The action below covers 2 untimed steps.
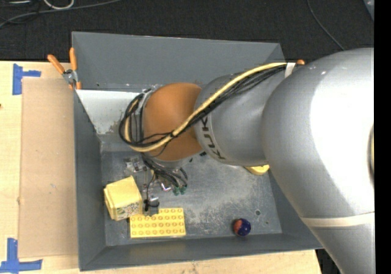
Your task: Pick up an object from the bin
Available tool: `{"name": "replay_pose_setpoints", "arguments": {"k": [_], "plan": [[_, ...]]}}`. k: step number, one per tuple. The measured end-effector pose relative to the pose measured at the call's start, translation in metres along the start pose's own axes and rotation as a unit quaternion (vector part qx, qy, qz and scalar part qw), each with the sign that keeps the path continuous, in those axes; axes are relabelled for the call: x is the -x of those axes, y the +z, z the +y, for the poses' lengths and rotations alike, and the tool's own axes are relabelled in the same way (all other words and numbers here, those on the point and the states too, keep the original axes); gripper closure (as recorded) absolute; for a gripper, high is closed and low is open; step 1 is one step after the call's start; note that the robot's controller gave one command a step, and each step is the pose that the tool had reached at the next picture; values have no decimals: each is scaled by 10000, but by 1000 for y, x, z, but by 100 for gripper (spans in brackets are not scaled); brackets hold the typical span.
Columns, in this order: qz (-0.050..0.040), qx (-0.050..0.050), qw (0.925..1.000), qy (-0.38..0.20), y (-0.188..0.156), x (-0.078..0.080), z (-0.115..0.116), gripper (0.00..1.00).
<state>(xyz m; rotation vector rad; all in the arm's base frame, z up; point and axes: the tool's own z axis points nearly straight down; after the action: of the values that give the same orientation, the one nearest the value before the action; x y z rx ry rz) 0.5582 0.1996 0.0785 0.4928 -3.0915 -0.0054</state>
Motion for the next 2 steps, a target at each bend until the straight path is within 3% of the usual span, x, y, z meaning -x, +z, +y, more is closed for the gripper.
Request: {"name": "replay_pose_setpoints", "arguments": {"k": [1, 2], "plan": [[-41, -28, 9998, -207, 5, 4, 13, 0], [-8, -3, 9989, -475, 7, -17, 49, 0]]}}
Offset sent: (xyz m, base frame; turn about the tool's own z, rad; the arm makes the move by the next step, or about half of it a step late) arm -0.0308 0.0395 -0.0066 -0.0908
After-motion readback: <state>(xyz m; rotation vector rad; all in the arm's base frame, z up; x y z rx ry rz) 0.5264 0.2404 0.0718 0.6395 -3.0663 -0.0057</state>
